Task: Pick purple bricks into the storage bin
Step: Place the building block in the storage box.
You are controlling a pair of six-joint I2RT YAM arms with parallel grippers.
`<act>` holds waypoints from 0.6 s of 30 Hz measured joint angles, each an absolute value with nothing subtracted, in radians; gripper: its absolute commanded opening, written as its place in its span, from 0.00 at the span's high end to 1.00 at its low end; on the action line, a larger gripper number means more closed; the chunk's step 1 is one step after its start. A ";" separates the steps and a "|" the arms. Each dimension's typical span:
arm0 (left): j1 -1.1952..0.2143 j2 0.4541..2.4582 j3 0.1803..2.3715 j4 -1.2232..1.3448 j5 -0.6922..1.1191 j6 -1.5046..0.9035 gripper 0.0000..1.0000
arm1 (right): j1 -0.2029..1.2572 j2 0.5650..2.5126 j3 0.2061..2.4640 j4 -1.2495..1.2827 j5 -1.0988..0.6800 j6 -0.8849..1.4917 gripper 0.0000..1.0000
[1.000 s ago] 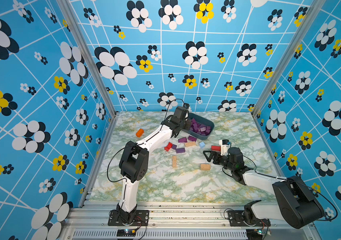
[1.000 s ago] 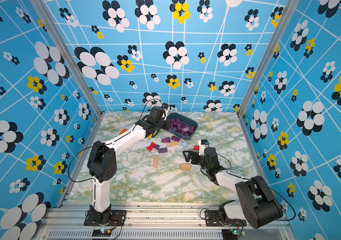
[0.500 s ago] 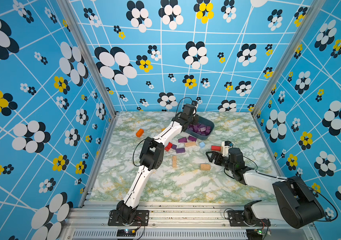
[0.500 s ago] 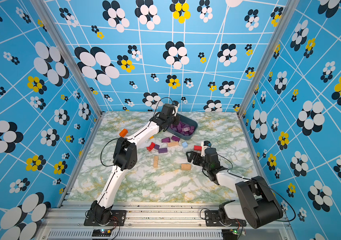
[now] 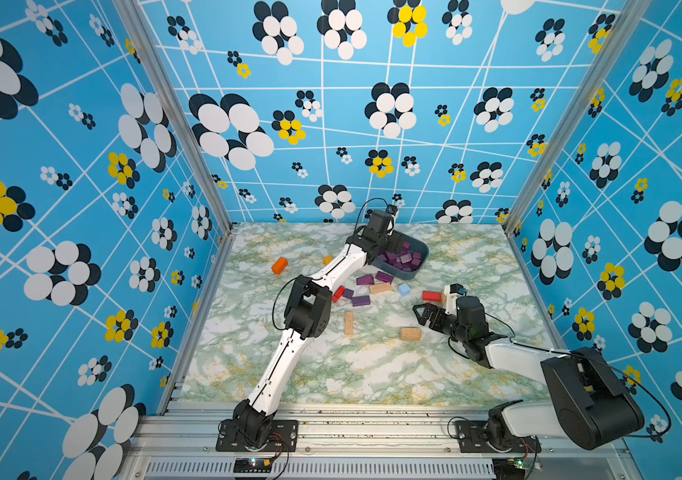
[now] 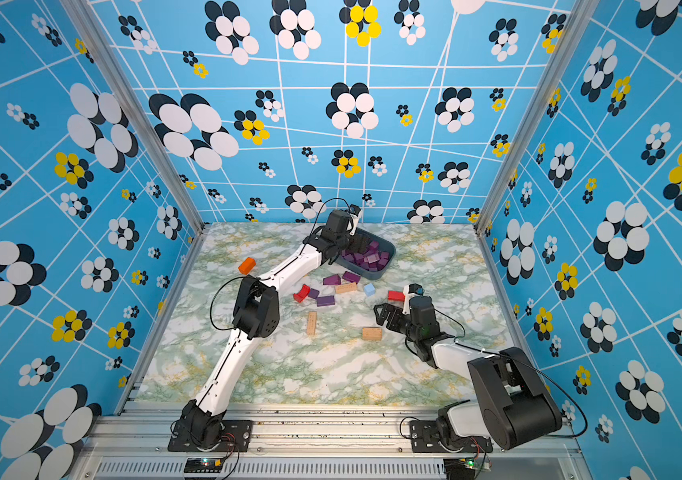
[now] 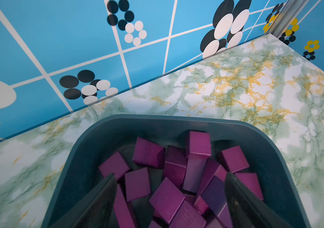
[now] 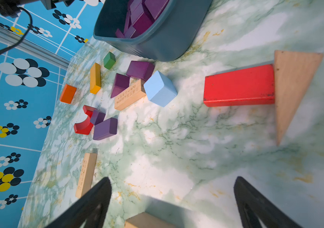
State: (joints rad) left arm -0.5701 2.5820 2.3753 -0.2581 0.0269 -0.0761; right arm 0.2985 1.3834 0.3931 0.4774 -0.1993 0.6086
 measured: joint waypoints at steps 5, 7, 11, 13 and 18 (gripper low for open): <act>-0.571 2.437 2.148 -0.223 0.010 -0.051 0.08 | 0.295 1.383 0.393 0.465 -0.199 0.610 0.01; -0.571 2.338 2.001 -0.172 -0.001 -0.040 0.07 | 0.293 1.383 0.394 0.450 -0.196 0.610 0.01; -0.571 2.105 1.691 -0.035 -0.035 -0.034 0.05 | 0.291 1.381 0.403 0.409 -0.187 0.597 0.01; -0.571 1.995 1.552 0.043 -0.052 -0.035 0.04 | 0.291 1.380 0.411 0.395 -0.184 0.582 0.01; -0.571 1.734 1.213 0.208 -0.091 -0.060 0.04 | 0.291 1.378 0.429 0.366 -0.182 0.528 0.01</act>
State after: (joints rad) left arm -0.5709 1.7340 1.2129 0.2081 -0.0906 -0.0601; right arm 0.2913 1.3777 0.4290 0.3660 -0.1818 0.5282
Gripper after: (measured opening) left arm 0.959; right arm 0.990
